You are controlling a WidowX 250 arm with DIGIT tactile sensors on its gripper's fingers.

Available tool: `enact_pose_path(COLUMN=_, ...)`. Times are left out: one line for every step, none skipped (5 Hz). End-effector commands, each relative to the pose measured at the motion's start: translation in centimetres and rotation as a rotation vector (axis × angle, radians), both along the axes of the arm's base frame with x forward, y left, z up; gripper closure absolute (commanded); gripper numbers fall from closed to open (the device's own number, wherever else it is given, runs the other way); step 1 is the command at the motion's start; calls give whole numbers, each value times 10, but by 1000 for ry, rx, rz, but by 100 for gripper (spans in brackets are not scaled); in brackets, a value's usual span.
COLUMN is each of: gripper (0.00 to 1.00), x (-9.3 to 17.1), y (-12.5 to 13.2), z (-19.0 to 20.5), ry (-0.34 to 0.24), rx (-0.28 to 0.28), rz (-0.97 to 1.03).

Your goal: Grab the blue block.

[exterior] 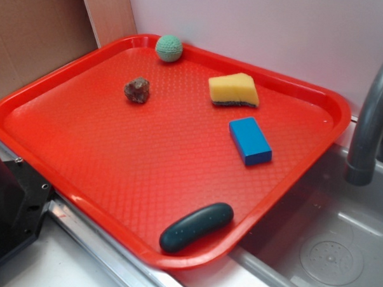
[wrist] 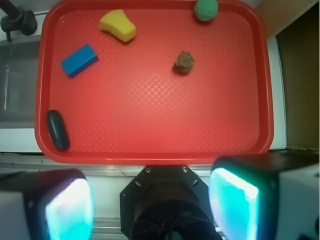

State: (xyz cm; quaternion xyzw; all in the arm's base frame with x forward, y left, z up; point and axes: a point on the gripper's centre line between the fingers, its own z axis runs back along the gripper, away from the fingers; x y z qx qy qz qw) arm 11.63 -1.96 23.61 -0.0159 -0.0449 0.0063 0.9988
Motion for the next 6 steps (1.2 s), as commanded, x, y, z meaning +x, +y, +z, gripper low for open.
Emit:
enact_pose_path(gripper=0, x=0, y=0, z=0, ry=0, rx=0, rz=0)
enact_pose_path(gripper=0, x=5, y=-10, z=-4, ry=-4, rx=-129, rz=114)
enact_pose_path(gripper=0, x=13, y=-19, z=-14, ry=-36, rx=-78, rz=363)
enact_pose_path(gripper=0, x=32, y=-32, z=-35, ry=-5, rx=-100, rz=615)
enact_pose_path(gripper=0, x=60, y=-44, z=-61, ry=102, rx=-114, rz=813)
enact_pose_path(gripper=0, x=86, y=-53, z=-84, ry=124, rx=-159, rz=924)
